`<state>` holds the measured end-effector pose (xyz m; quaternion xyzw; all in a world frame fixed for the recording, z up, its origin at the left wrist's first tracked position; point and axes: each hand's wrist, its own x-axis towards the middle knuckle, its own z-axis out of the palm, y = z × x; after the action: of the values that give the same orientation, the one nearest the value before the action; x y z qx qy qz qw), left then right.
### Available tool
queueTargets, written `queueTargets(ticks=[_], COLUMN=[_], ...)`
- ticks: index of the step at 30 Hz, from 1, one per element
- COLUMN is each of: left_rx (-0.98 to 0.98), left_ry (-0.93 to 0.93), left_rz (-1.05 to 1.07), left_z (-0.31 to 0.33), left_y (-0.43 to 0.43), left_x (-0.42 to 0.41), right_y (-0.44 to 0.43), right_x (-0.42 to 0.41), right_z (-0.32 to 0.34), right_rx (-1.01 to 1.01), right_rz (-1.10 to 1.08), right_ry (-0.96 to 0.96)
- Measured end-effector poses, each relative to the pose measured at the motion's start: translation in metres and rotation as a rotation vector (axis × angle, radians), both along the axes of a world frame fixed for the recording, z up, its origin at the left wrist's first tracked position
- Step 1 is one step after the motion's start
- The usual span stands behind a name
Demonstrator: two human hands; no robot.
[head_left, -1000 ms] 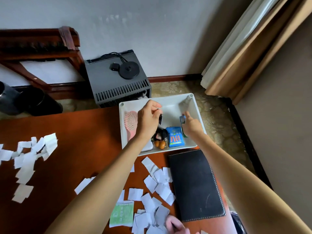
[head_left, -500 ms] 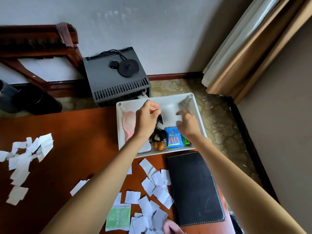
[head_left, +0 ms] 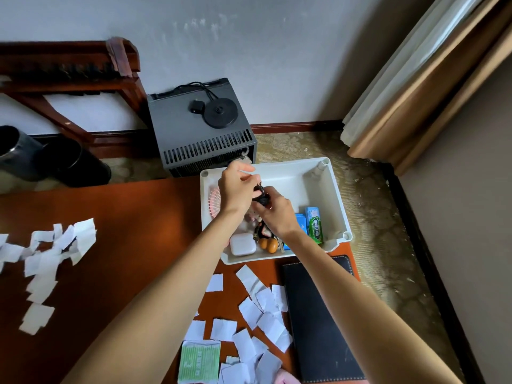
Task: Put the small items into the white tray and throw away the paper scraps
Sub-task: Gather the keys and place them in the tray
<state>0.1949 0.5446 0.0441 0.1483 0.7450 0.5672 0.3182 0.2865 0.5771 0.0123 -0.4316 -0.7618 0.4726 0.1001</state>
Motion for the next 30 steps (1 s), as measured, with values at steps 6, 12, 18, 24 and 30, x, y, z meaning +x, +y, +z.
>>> queueTargets(ticks=[6, 12, 18, 24, 30], left_rx=[0.006, -0.018, -0.036, -0.117, -0.433], left_ry=[-0.055, -0.059, -0.100, 0.007, 0.160], left_rz=[-0.029, -0.082, -0.088, -0.136, -0.336], left_z=[-0.004, -0.010, -0.021, -0.033, -0.061], left_y=[0.013, 0.029, 0.037, 0.041, 0.032], left_x=[-0.006, -0.012, -0.012, -0.016, -0.020], right_y=[0.017, 0.039, 0.053, 0.064, 0.071], right_x=[0.002, -0.001, -0.002, -0.003, -0.012], right_z=[-0.011, -0.022, -0.030, -0.031, -0.032], right_rx=[-0.099, -0.139, -0.095, -0.160, -0.309], right_rz=[-0.017, -0.019, 0.035, 0.028, -0.036], right_ry=[0.037, 0.044, -0.022, -0.143, -0.221])
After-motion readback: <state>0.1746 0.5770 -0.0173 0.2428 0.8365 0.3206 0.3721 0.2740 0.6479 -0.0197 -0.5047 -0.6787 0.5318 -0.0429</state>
